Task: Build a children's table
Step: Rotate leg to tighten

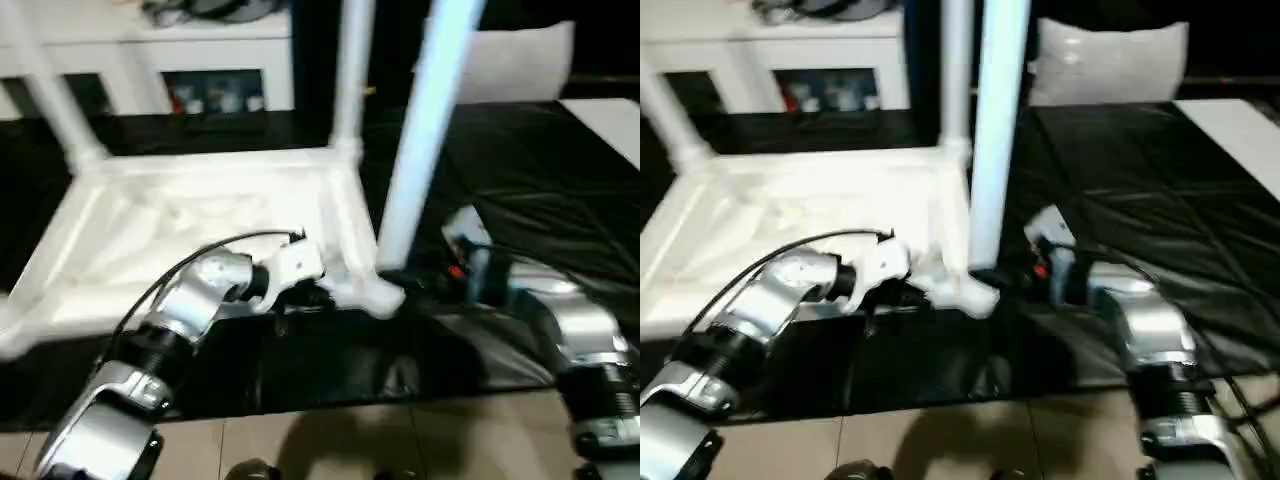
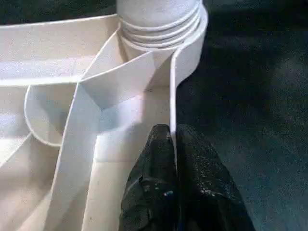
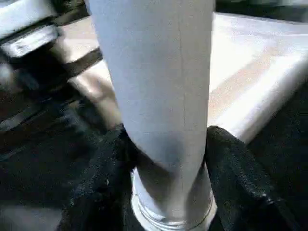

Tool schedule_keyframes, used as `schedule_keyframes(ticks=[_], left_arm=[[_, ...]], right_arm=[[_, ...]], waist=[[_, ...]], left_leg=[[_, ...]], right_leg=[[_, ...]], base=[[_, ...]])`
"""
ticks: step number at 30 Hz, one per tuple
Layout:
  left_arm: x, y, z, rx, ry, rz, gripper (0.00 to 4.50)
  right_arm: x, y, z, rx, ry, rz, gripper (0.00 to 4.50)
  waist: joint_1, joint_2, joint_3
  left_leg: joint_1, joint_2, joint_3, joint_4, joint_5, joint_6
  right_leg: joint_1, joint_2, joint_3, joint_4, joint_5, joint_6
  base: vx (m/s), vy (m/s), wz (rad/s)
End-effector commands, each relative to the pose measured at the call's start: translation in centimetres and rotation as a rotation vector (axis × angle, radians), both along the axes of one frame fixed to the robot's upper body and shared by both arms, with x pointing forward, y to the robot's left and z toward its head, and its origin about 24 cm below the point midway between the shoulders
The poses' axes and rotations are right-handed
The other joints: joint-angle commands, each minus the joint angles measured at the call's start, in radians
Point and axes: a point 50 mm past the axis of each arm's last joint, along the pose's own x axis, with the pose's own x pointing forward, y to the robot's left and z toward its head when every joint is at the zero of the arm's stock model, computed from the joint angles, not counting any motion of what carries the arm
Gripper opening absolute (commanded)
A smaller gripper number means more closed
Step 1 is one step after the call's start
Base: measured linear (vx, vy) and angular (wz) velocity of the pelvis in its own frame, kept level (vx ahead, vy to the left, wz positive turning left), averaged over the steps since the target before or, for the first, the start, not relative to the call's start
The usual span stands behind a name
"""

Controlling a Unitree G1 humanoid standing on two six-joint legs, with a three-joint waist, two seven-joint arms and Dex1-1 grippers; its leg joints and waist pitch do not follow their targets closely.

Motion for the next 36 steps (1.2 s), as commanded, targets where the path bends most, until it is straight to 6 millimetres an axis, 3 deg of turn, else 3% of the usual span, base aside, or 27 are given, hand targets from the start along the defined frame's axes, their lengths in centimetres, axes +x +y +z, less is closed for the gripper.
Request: schedule_keyframes(ticks=[1, 3, 4, 7, 8, 10, 12, 14, 16, 19, 21, 22, 25, 31, 36], left_arm=[[0.6, -3.3, 2.1, -0.118, -0.043, 0.026, 0.0], [1.0, -3.8, 2.4, -0.141, -0.038, 0.083, 0.0], [1.3, -4.2, 2.8, -0.162, -0.039, 0.128, 0.0], [1.7, -4.8, 3.2, -0.187, -0.043, 0.175, 0.0], [1.9, -5.3, 3.5, -0.205, -0.048, 0.207, 0.0], [2.0, -5.6, 3.7, -0.212, -0.058, 0.221, 0.0], [2.0, -5.6, 3.7, -0.205, -0.069, 0.215, 0.0], [1.9, -5.4, 3.6, -0.193, -0.075, 0.214, 0.0], [1.9, -5.2, 3.4, -0.172, -0.084, 0.204, 0.0], [1.7, -4.4, 3.0, -0.136, -0.101, 0.189, 0.0], [1.7, -4.1, 2.8, -0.125, -0.106, 0.178, 0.0], [1.6, -3.9, 2.8, -0.12, -0.111, 0.162, 0.0], [1.3, -3.2, 2.5, -0.082, -0.131, 0.097, 0.0], [0.0, -1.8, 1.6, -0.029, -0.104, -0.079, 0.0], [-1.2, -0.9, 1.1, 0.002, -0.07, -0.213, 0.0]], right_arm=[[0.7, 2.1, -0.9, -0.025, 0.064, -0.099, 1.87], [1.0, 2.5, -1.0, -0.032, 0.066, -0.162, 1.86], [1.3, 3.0, -1.0, -0.025, 0.074, -0.214, 1.86], [1.7, 3.4, -0.9, -0.004, 0.072, -0.265, 1.86], [2.0, 3.8, -0.8, 0.014, 0.064, -0.294, 1.86], [2.2, 4.0, -0.7, 0.026, 0.049, -0.308, 2.42], [2.1, 4.1, -0.6, 0.033, 0.04, -0.299, 2.59], [2.1, 4.1, -0.5, 0.03, 0.031, -0.294, 2.76], [1.9, 4.1, -0.5, 0.027, 0.02, -0.284, 3.01], [1.5, 3.1, -0.5, 0.018, 0.019, -0.254, 3.3], [1.3, 2.6, -0.5, 0.018, 0.015, -0.239, 3.36], [1.2, 2.2, -0.4, 0.016, 0.004, -0.221, 3.42], [0.4, 0.8, 0.0, -0.012, -0.032, -0.118, 3.77], [-0.8, -2.3, 0.7, -0.101, -0.058, 0.053, 4.21], [-1.0, -3.3, 1.2, -0.129, -0.063, 0.131, 4.38]], waist=[[-0.011, -0.008, -0.057], [-0.026, -0.006, -0.059], [-0.03, -0.006, -0.065], [-0.033, -0.009, -0.071], [-0.032, -0.009, -0.074], [-0.026, -0.01, -0.08], [-0.02, -0.009, -0.086], [-0.013, -0.008, -0.093], [-0.008, -0.009, -0.095], [0.0, -0.011, -0.09], [0.005, -0.01, -0.086], [0.008, -0.005, -0.084], [0.013, -0.006, -0.083], [0.024, -0.006, -0.083], [0.036, -0.003, -0.081]], left_leg=[[0.022, 0.042, -0.04, -0.079, -0.428, -0.021], [0.02, 0.042, -0.039, -0.081, -0.43, -0.012], [0.013, 0.045, -0.041, -0.083, -0.411, -0.006], [0.005, 0.045, -0.035, -0.083, -0.343, 0.018], [0.002, 0.045, -0.03, -0.082, -0.308, 0.029], [-0.002, 0.046, -0.026, -0.077, -0.248, 0.045], [-0.004, 0.047, -0.022, -0.071, -0.179, 0.069], [-0.01, 0.046, -0.02, -0.062, -0.092, 0.108], [-0.012, 0.045, -0.018, -0.059, -0.058, 0.129], [-0.011, 0.044, -0.015, -0.058, -0.078, 0.136], [-0.007, 0.046, -0.014, -0.06, -0.121, 0.121], [-0.005, 0.049, -0.016, -0.063, -0.141, 0.108], [-0.001, 0.052, -0.016, -0.066, -0.168, 0.086], [-0.003, 0.054, -0.018, -0.065, -0.176, 0.088], [0.001, 0.057, -0.015, -0.065, -0.188, 0.082]], right_leg=[[0.035, -0.072, 0.021, -0.114, -0.666, -0.055], [0.035, -0.072, 0.021, -0.117, -0.64, -0.055], [0.043, -0.075, 0.022, -0.112, -0.598, -0.064], [0.042, -0.074, 0.034, -0.101, -0.475, -0.11], [0.043, -0.075, 0.039, -0.094, -0.42, -0.133], [0.048, -0.075, 0.043, -0.083, -0.334, -0.164], [0.049, -0.073, 0.046, -0.068, -0.232, -0.198], [0.055, -0.071, 0.046, -0.05, -0.115, -0.23], [0.056, -0.071, 0.047, -0.043, -0.063, -0.249], [0.054, -0.072, 0.047, -0.046, -0.095, -0.25], [0.055, -0.07, 0.046, -0.055, -0.173, -0.226], [0.053, -0.07, 0.046, -0.058, -0.209, -0.213], [0.051, -0.066, 0.046, -0.064, -0.24, -0.188], [0.052, -0.069, 0.047, -0.06, -0.234, -0.195], [0.045, -0.069, 0.048, -0.06, -0.25, -0.207]], base=[[0.0, 0.0, 0.0], [0.0, 0.0, 0.0], [0.0, 0.0, 0.0], [0.0, 0.0, 0.0], [0.0, 0.0, 0.0], [0.0, 0.0, 0.0], [0.026, -0.011, 0.01], [0.052, -0.024, 0.01], [0.0, 0.0, 0.0], [0.0, 0.0, 0.0], [0.0, 0.0, 0.0], [0.0, 0.0, 0.0], [0.0, 0.0, 0.0], [0.0, 0.0, 0.0], [0.0, 0.0, 0.0]])
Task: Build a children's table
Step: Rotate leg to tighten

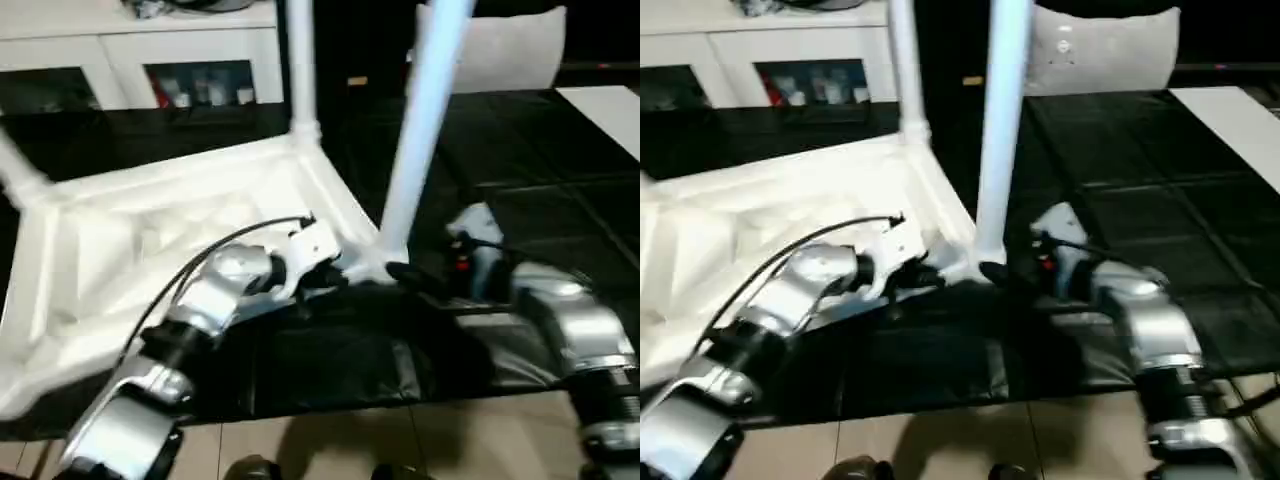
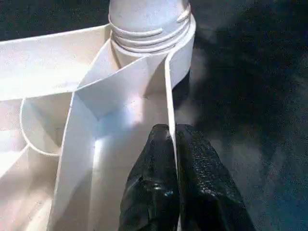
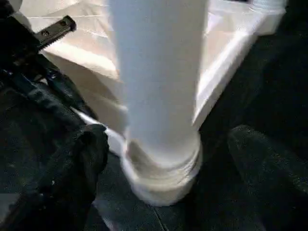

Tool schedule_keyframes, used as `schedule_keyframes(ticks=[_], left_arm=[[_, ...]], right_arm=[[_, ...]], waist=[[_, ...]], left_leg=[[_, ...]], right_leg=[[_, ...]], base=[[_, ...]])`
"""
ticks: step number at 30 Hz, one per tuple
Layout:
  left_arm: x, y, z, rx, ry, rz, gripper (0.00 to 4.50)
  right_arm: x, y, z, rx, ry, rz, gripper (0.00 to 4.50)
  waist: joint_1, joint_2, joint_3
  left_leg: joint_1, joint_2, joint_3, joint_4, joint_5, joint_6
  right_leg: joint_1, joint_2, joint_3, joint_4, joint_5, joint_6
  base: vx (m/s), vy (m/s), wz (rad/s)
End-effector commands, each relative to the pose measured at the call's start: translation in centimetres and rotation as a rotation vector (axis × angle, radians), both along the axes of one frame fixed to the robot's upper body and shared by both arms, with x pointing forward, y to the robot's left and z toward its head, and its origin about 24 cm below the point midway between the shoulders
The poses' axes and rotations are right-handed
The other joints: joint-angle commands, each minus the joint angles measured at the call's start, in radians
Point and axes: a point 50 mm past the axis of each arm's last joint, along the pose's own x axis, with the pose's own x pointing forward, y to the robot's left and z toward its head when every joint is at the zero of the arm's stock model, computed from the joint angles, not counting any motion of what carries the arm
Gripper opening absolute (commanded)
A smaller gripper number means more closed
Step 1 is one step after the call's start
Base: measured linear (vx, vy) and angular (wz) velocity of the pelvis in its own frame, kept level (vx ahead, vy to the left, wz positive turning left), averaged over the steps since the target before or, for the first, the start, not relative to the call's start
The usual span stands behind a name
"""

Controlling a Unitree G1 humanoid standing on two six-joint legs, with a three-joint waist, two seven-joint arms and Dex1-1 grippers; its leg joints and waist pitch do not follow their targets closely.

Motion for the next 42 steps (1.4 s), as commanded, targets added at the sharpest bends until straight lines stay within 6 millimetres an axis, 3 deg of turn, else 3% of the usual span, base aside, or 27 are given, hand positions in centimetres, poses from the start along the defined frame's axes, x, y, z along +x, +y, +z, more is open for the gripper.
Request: schedule_keyframes(ticks=[1, 6, 12, 20, 25, 42], left_arm=[[-0.9, -0.6, 0.5, 0.024, -0.017, -0.15, 0.0], [-1.4, -0.2, 0.6, 0.061, -0.002, -0.251, 0.0], [-2.1, -0.4, 0.5, 0.074, 0.014, -0.337, 0.0], [-2.6, -0.4, 0.6, 0.077, 0.031, -0.397, 0.0], [-2.7, -0.3, 0.5, 0.085, 0.033, -0.398, 0.0], [-2.6, -0.3, 0.5, 0.078, 0.039, -0.37, 0.0]], right_arm=[[-0.2, -0.1, 0.5, 0.004, 0.007, 0.072, 4.38], [-0.9, -0.3, 1.1, 0.005, 0.057, 0.218, 4.38], [-0.7, -0.3, 1.1, -0.034, 0.033, 0.257, 4.38], [-1.5, -0.1, 1.0, 0.001, 0.082, 0.353, 3.79], [-1.6, -0.2, 1.0, 0.004, 0.098, 0.373, 3.35], [-2.1, 0.2, 0.6, 0.025, 0.149, 0.421, 2.1]], waist=[[0.003, -0.007, -0.081], [0.016, -0.007, -0.081], [0.026, -0.007, -0.081], [0.029, -0.009, -0.081], [0.029, -0.009, -0.079], [0.029, -0.011, -0.079]], left_leg=[[0.019, 0.055, -0.013, -0.067, -0.193, 0.081], [0.02, 0.057, -0.013, -0.066, -0.2, 0.079], [0.021, 0.058, -0.014, -0.066, -0.198, 0.065], [0.019, 0.057, -0.013, -0.065, -0.182, 0.08], [0.02, 0.057, -0.014, -0.066, -0.206, 0.071], [0.019, 0.057, -0.015, -0.065, -0.191, 0.074]], right_leg=[[0.064, -0.07, 0.055, -0.062, -0.264, -0.195], [0.064, -0.071, 0.056, -0.059, -0.266, -0.196], [0.06, -0.074, 0.056, -0.061, -0.298, -0.185], [0.062, -0.071, 0.056, -0.057, -0.272, -0.195], [0.061, -0.072, 0.055, -0.062, -0.309, -0.186], [0.062, -0.072, 0.055, -0.061, -0.305, -0.182]], base=[[0.0, 0.0, 0.0], [0.0, 0.0, 0.0], [0.0, 0.0, 0.0], [0.0, 0.0, 0.0], [0.0, 0.0, 0.0], [0.0, 0.0, 0.0]])
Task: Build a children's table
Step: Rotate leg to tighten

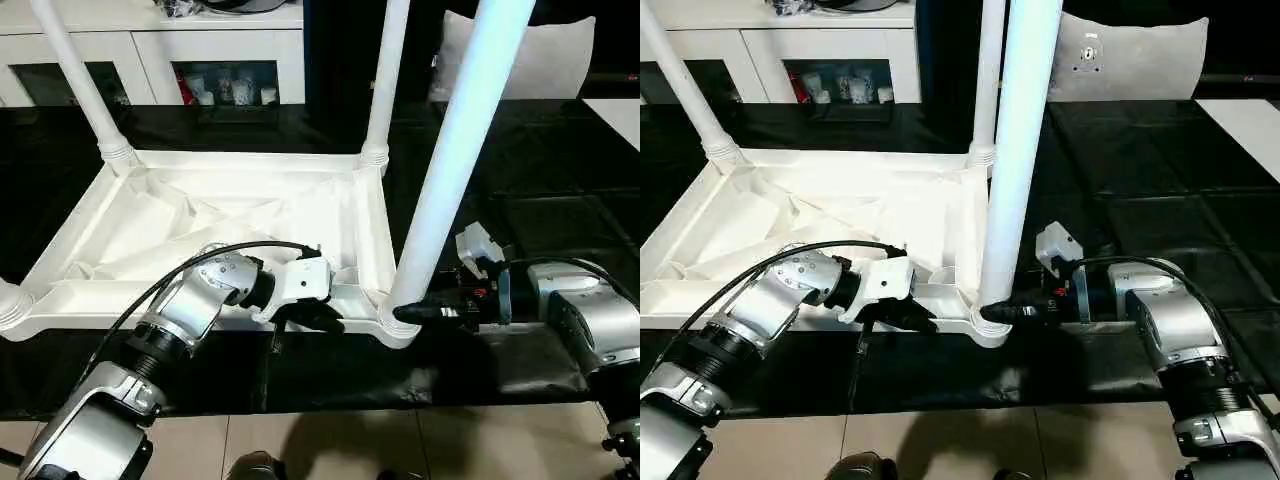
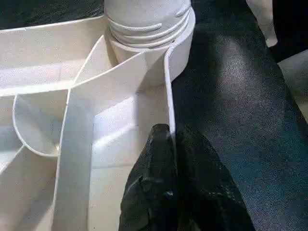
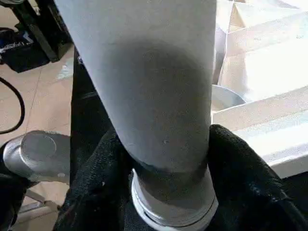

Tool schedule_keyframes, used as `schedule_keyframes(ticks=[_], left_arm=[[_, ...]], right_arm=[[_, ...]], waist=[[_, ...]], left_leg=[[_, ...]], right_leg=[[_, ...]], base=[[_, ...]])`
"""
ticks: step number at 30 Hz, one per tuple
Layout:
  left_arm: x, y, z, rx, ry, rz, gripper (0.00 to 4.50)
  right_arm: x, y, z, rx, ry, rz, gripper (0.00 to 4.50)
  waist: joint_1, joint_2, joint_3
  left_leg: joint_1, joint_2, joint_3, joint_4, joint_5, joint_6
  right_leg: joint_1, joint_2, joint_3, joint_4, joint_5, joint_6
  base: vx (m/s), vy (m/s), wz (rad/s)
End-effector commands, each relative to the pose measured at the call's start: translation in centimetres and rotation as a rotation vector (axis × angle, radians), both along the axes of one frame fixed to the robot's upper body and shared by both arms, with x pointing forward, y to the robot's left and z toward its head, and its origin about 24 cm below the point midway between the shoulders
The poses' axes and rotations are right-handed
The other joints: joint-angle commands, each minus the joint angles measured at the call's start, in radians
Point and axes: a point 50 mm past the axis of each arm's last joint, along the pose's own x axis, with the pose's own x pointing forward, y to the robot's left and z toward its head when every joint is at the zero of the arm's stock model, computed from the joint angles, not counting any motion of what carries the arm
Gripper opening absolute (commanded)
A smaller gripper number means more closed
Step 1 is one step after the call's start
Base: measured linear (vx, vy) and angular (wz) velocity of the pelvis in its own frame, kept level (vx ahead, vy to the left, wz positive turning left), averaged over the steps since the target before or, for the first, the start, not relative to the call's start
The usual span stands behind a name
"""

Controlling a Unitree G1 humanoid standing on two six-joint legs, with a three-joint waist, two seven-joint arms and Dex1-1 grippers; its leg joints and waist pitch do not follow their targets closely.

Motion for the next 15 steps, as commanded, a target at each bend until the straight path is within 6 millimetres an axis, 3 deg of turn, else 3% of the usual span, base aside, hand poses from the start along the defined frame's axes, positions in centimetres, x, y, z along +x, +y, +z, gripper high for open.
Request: schedule_keyframes(ticks=[1, 8, 11, 13, 15], left_arm=[[-0.6, -0.9, 0.1, 0.0, -0.005, -0.061, 0.0], [0.2, -1.5, 0.4, -0.054, 0.008, 0.06, 0.0], [1.2, -2.2, 0.8, -0.106, 0.001, 0.172, 0.0], [2.0, -3.2, 1.1, -0.157, 0.002, 0.281, 0.0], [2.3, -3.6, 1.2, -0.169, 0.002, 0.325, 0.0]], right_arm=[[-0.1, 0.1, 0.2, 0.014, 0.014, 0.004, 2.02], [0.1, 1.4, -0.4, 0.048, 0.058, -0.084, 1.98], [1.5, 2.5, -1.2, 0.03, -0.006, -0.253, 1.97], [2.7, 3.5, -1.9, 0.022, -0.015, -0.408, 1.96], [3.2, 3.9, -2.0, 0.019, -0.014, -0.47, 1.95]], waist=[[-0.005, -0.011, -0.08], [-0.011, -0.009, -0.072], [-0.027, -0.011, -0.057], [-0.043, -0.014, -0.058], [-0.063, -0.013, -0.055]], left_leg=[[0.019, 0.056, -0.015, -0.069, -0.19, 0.073], [0.021, 0.055, -0.015, -0.074, -0.232, 0.055], [0.032, 0.046, -0.019, -0.078, -0.321, 0.018], [0.039, 0.039, -0.024, -0.076, -0.358, 0.003], [0.038, 0.035, -0.028, -0.075, -0.379, -0.002]], right_leg=[[0.059, -0.071, 0.055, -0.062, -0.305, -0.183], [0.057, -0.071, 0.054, -0.07, -0.36, -0.175], [0.051, -0.074, 0.044, -0.095, -0.539, -0.116], [0.051, -0.075, 0.033, -0.11, -0.62, -0.075], [0.051, -0.071, 0.025, -0.117, -0.652, -0.051]], base=[[0.0, 0.0, 0.0], [0.0, 0.0, 0.0], [0.0, 0.0, 0.0], [0.0, 0.0, 0.0], [0.0, 0.0, 0.0]])
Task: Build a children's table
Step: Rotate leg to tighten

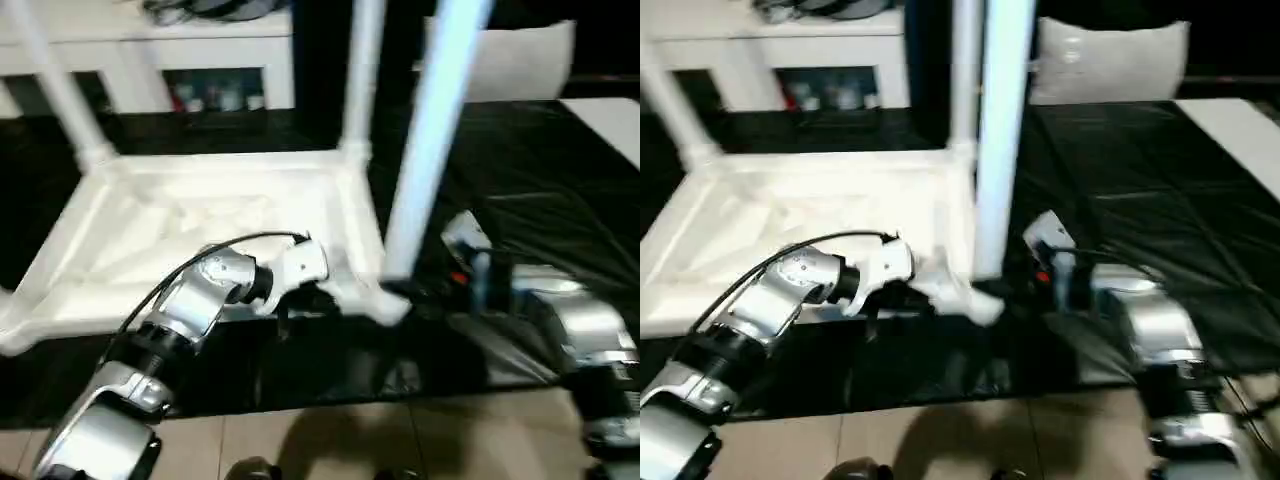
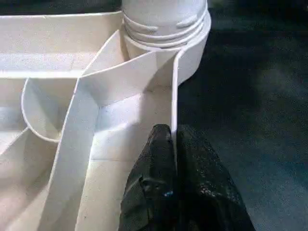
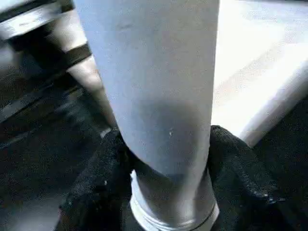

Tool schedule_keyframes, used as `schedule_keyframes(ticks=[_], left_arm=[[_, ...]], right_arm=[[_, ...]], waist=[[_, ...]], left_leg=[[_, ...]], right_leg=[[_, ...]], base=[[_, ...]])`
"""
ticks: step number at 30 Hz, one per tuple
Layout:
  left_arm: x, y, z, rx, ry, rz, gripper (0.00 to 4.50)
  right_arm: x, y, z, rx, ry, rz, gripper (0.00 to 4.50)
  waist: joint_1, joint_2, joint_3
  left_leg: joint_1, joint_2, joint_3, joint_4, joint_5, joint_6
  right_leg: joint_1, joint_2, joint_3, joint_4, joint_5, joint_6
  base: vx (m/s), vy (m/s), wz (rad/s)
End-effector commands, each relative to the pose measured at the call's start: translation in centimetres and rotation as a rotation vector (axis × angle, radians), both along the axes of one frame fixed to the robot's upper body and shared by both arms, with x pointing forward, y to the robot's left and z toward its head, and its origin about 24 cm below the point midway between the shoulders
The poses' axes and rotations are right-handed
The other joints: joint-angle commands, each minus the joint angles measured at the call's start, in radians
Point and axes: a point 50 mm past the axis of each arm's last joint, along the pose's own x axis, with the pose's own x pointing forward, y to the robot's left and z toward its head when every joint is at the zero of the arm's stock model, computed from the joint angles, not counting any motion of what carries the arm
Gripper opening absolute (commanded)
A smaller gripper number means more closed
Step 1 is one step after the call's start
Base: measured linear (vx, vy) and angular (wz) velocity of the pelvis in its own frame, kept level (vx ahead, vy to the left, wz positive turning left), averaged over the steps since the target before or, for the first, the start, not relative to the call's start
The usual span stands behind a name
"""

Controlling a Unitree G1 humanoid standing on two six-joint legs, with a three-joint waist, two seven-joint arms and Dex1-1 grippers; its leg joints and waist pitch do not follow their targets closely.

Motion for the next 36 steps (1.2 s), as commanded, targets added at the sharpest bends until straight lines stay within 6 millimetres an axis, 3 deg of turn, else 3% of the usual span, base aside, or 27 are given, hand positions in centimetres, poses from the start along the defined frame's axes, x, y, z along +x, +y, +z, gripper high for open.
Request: schedule_keyframes(ticks=[1, 2, 3, 4, 7, 11, 12, 14, 17, 19, 24, 31, 36], left_arm=[[0.4, -3.1, 1.9, -0.108, -0.053, -0.009, 0.0], [0.4, -3.1, 1.9, -0.108, -0.053, -0.009, 0.0], [0.8, -3.7, 2.0, -0.119, -0.053, 0.062, 0.0], [1.3, -4.2, 2.2, -0.133, -0.056, 0.128, 0.0], [1.8, -4.9, 2.4, -0.163, -0.049, 0.213, 0.0], [2.0, -5.2, 2.5, -0.163, -0.06, 0.24, 0.0], [1.9, -5.1, 2.5, -0.157, -0.063, 0.234, 0.0], [1.8, -4.9, 2.3, -0.143, -0.066, 0.225, 0.0], [1.8, -4.8, 2.1, -0.137, -0.063, 0.232, 0.0], [1.8, -4.7, 2.0, -0.134, -0.06, 0.238, 0.0], [1.5, -3.7, 1.8, -0.096, -0.082, 0.162, 0.0], [0.5, -1.6, 1.0, 0.0, -0.094, -0.014, 0.0], [-0.7, -0.2, 0.5, 0.057, -0.082, -0.187, 0.0]], right_arm=[[0.7, 1.6, -0.7, -0.024, 0.028, -0.073, 1.94], [0.7, 1.6, -0.7, -0.024, 0.028, -0.073, 1.94], [1.5, 2.2, -0.7, -0.033, 0.013, -0.18, 1.94], [2.1, 2.6, -0.7, -0.04, 0.006, -0.273, 1.94], [2.8, 3.1, -1.0, -0.047, 0.011, -0.396, 1.94], [2.8, 3.4, -1.2, -0.034, 0.013, -0.406, 1.94], [2.6, 3.7, -1.1, -0.012, 0.008, -0.367, 2.49], [2.4, 3.8, -1.0, 0.006, 0.011, -0.348, 2.63], [2.4, 3.8, -0.9, 0.009, 0.01, -0.357, 3.03], [2.4, 3.6, -0.9, -0.001, 0.001, -0.349, 3.12], [1.7, 2.3, -0.6, -0.015, -0.034, -0.221, 3.56], [0.6, -1.4, 0.2, -0.075, -0.068, -0.055, 4.05], [-0.4, -2.7, 1.0, -0.104, -0.086, 0.08, 4.38]], waist=[[-0.011, -0.009, -0.057], [-0.018, -0.01, -0.06], [-0.022, -0.009, -0.062], [-0.033, -0.007, -0.062], [-0.045, -0.008, -0.068], [-0.039, -0.008, -0.076], [-0.037, -0.009, -0.078], [-0.03, -0.01, -0.08], [-0.022, -0.008, -0.084], [-0.02, -0.011, -0.079], [-0.015, -0.011, -0.074], [-0.001, -0.009, -0.076], [0.015, -0.009, -0.077]], left_leg=[[0.022, 0.037, -0.031, -0.076, -0.383, -0.001], [0.015, 0.038, -0.034, -0.08, -0.381, 0.005], [0.015, 0.04, -0.034, -0.081, -0.374, 0.009], [0.013, 0.039, -0.031, -0.082, -0.364, 0.013], [0.008, 0.038, -0.028, -0.081, -0.322, 0.021], [0.0, 0.04, -0.023, -0.078, -0.239, 0.055], [0.002, 0.04, -0.019, -0.075, -0.207, 0.068], [-0.001, 0.039, -0.015, -0.071, -0.148, 0.1], [-0.002, 0.042, -0.015, -0.07, -0.096, 0.121], [0.001, 0.044, -0.013, -0.072, -0.118, 0.119], [0.004, 0.046, -0.014, -0.077, -0.178, 0.094], [0.004, 0.049, -0.013, -0.075, -0.176, 0.097], [0.008, 0.055, -0.013, -0.076, -0.192, 0.086]], right_leg=[[0.04, -0.07, 0.024, -0.114, -0.644, -0.049], [0.047, -0.071, 0.024, -0.113, -0.623, -0.044], [0.047, -0.072, 0.027, -0.111, -0.601, -0.049], [0.042, -0.068, 0.029, -0.109, -0.562, -0.07], [0.044, -0.068, 0.037, -0.099, -0.479, -0.111], [0.052, -0.07, 0.047, -0.081, -0.349, -0.155], [0.052, -0.068, 0.049, -0.074, -0.287, -0.178], [0.056, -0.068, 0.051, -0.064, -0.207, -0.209], [0.06, -0.067, 0.052, -0.054, -0.152, -0.228], [0.058, -0.066, 0.052, -0.058, -0.17, -0.233], [0.057, -0.067, 0.052, -0.069, -0.273, -0.198], [0.056, -0.068, 0.053, -0.067, -0.263, -0.199], [0.055, -0.07, 0.054, -0.066, -0.284, -0.193]], base=[[0.0, 0.0, 0.0], [0.0, 0.0, 0.0], [0.0, 0.0, 0.0], [0.0, 0.0, 0.0], [0.0, 0.0, 0.0], [0.013, -0.002, 0.01], [0.051, -0.018, 0.04], [0.026, -0.009, 0.02], [0.0, 0.0, 0.0], [0.0, 0.0, 0.0], [0.0, 0.0, 0.0], [0.0, 0.0, 0.0], [0.0, 0.0, 0.0]])
